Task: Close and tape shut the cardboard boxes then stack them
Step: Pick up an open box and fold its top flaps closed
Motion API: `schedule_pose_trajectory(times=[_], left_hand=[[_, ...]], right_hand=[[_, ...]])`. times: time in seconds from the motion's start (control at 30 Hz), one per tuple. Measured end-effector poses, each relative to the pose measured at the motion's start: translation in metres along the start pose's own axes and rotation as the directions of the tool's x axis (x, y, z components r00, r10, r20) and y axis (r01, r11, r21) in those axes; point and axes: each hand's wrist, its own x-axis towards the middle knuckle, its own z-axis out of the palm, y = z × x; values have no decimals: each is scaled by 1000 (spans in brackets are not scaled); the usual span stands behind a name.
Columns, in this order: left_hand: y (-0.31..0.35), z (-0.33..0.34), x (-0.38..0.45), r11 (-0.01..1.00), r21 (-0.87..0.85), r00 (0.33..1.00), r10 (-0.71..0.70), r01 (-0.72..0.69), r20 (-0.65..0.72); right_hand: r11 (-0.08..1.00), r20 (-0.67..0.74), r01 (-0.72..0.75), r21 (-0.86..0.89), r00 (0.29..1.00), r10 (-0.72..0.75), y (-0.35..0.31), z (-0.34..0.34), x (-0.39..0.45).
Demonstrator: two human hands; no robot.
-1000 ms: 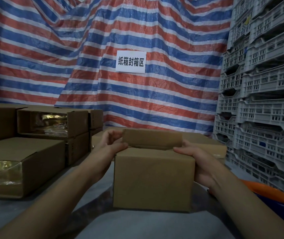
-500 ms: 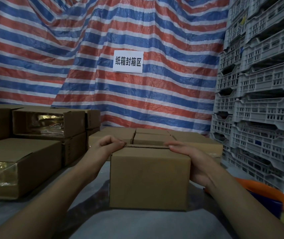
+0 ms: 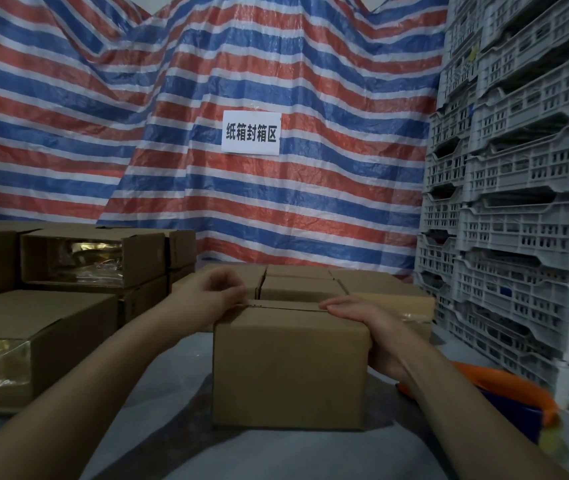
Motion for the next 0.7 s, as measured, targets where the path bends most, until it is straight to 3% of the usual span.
schedule_pose_trajectory(times=[0.07, 0.13, 0.2, 0.27, 0.33, 0.7], left_hand=[[17, 6, -2, 974, 197, 994, 109, -113, 31], [33, 16, -7, 914, 342, 970, 170, -220, 172], [42, 27, -9, 801, 520, 926, 107, -296, 362], [47, 34, -11, 686, 652, 894, -4, -323, 447], [51, 35, -14, 672, 679, 898, -49, -295, 438], [62, 34, -41, 664, 665, 885, -10, -342, 465]], right_hand=[[1000, -5, -1, 1, 1000, 1, -1, 1, -1], [1000, -4, -6, 2, 1000, 6, -1, 2, -2], [1000, 0, -10, 12, 1000, 10, -2, 3, -3], [1000, 1, -8, 13, 1000, 8, -2, 3, -4], [1000, -1, -9, -3, 1000, 9, -3, 3, -6], [998, 8, -49, -39, 999, 50, -9, 2, -34]])
